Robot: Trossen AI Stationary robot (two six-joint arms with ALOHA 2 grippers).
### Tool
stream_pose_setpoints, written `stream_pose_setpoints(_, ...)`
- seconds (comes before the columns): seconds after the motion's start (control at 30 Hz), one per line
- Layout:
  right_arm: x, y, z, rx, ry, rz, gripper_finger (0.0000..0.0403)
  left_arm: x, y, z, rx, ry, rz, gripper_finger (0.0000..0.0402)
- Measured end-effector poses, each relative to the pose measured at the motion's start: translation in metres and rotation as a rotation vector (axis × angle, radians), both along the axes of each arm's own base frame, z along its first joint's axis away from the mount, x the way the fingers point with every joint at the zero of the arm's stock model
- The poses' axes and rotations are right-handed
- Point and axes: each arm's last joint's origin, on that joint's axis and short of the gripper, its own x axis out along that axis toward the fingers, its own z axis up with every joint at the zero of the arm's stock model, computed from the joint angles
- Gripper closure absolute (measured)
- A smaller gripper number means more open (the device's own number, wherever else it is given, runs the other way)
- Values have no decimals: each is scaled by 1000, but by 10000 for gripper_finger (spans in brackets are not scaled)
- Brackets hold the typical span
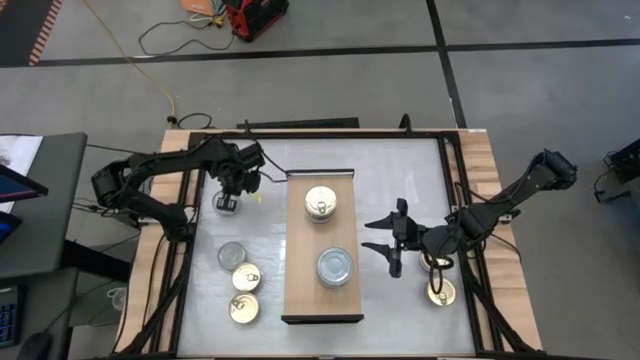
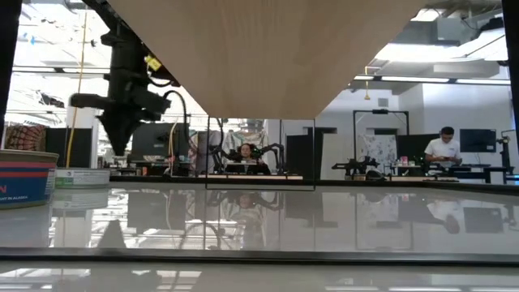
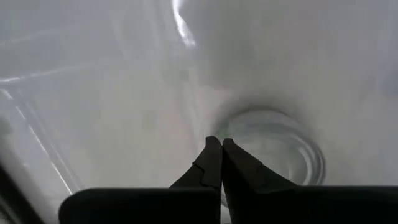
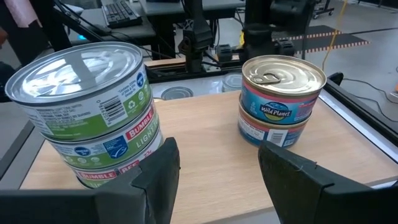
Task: Stack canned seafood by type on shelf
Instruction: Stack the green tuna can on top of the stacked green tuna cans on the shelf
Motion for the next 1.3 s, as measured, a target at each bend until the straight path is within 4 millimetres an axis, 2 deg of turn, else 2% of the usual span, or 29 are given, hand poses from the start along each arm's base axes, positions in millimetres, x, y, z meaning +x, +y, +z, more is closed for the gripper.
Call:
stream_pose_setpoints(0.13,0,0,0,0,0,0,159,-2,-4,-9,23,40,-48,390)
stream_pose_setpoints(0.4,0,0,0,-1,1,0,159,0,-9,-11,50,79,-174,312)
stream_pose_setpoints(0.53,0,0,0,-1,1,0,159,2,-7,-11,67,58,-201,300)
stream_pose_setpoints(0.67,0,0,0,-1,1,0,159,3,-7,-15,49,85,-237,310)
stream_pose_setpoints(0.97,0,0,0,-1,1,0,159,-1,-7,-42,47,188,-292,342)
stream_pose_setpoints(1.2,0,0,0,0,0,0,159,10,0,-42,120,94,-331,393)
stream_pose_setpoints(1.3,0,0,0,1,-3,0,159,13,1,-44,115,25,-321,398)
